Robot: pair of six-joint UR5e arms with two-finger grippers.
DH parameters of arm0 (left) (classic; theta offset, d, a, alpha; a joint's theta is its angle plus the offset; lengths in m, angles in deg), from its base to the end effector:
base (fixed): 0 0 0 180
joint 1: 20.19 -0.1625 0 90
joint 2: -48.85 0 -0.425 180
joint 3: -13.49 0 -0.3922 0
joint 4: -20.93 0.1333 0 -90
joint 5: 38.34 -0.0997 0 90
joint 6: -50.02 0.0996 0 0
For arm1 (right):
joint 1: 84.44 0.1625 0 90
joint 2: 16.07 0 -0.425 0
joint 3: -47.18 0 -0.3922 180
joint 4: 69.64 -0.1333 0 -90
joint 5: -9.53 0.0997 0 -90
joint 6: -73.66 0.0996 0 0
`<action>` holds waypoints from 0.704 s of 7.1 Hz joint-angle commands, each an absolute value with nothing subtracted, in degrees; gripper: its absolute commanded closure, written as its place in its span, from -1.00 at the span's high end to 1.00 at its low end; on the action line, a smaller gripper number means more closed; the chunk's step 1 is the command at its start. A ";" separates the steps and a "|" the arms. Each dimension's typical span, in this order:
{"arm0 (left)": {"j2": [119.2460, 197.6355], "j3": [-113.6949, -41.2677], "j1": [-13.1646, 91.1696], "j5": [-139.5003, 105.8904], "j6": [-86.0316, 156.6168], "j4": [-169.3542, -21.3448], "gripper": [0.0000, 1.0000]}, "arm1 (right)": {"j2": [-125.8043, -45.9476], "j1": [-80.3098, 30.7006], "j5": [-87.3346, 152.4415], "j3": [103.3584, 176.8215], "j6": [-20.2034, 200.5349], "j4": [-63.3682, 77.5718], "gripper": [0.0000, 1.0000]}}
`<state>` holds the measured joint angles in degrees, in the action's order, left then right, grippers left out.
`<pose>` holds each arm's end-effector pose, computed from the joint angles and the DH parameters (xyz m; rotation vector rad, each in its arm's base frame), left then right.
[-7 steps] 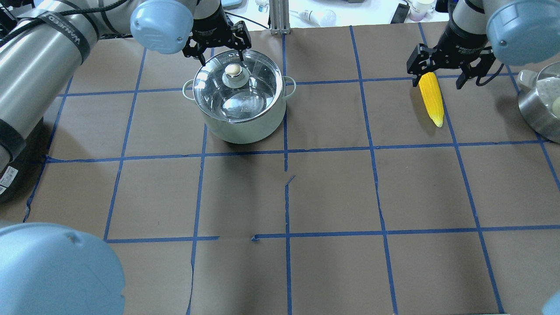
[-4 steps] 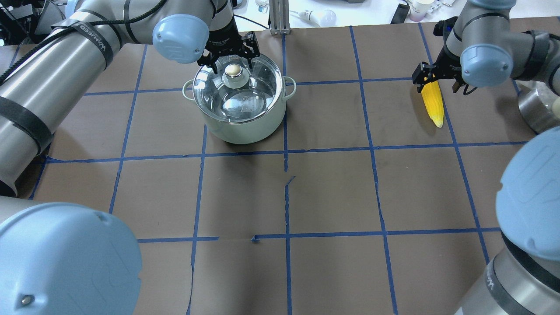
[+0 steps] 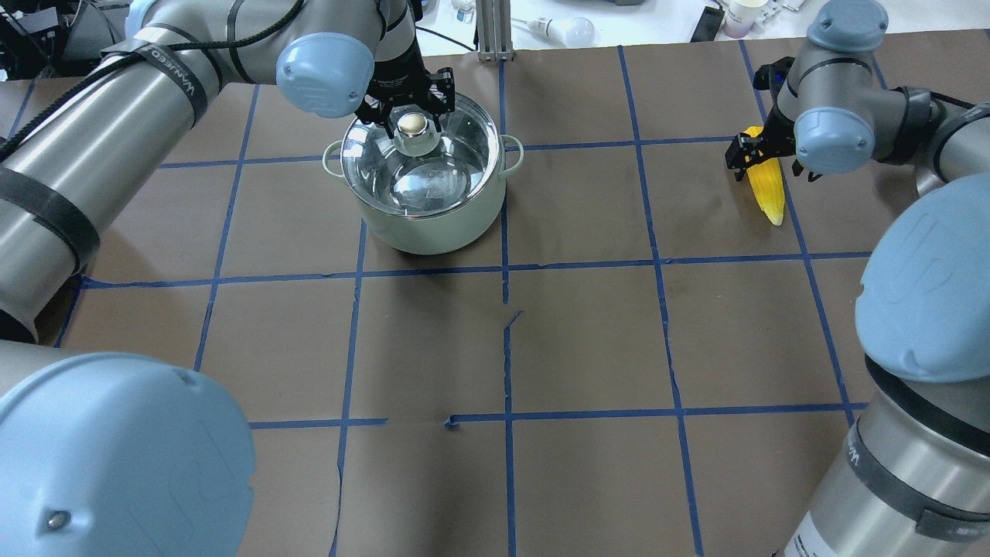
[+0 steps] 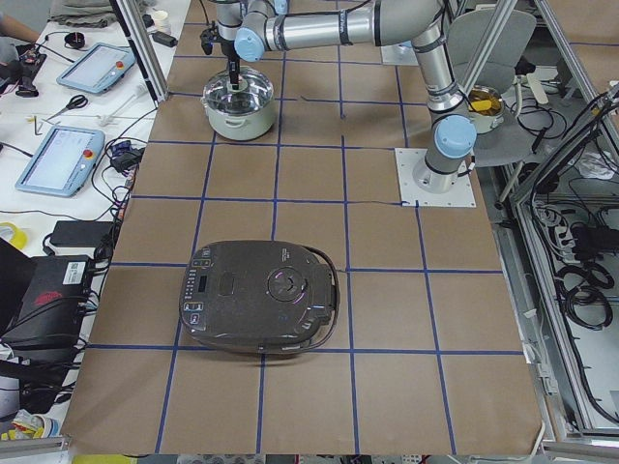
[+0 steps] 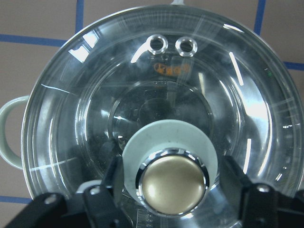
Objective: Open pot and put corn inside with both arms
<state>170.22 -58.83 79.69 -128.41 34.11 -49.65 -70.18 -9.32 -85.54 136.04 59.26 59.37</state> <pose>-0.2533 -0.6780 0.3434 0.1640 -3.1124 0.1525 -0.0538 -0.6874 0.1917 -0.0177 -3.0363 0.0753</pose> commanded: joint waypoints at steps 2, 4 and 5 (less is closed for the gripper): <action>168.39 -58.24 79.65 -128.69 34.20 -50.87 -0.42 | -69.15 -9.38 -86.09 135.78 58.99 60.43 -0.99; 165.23 -53.96 78.78 -128.60 34.29 -59.79 -0.54 | -70.73 -9.29 -85.48 134.12 59.25 59.74 -1.00; 164.08 -52.97 74.60 -128.69 36.64 -64.10 -0.59 | -71.78 -9.29 -85.91 132.63 59.34 57.12 -1.00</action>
<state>165.64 -54.88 78.01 -128.65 34.82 -58.78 -70.59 -9.33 -85.67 134.27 59.30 59.33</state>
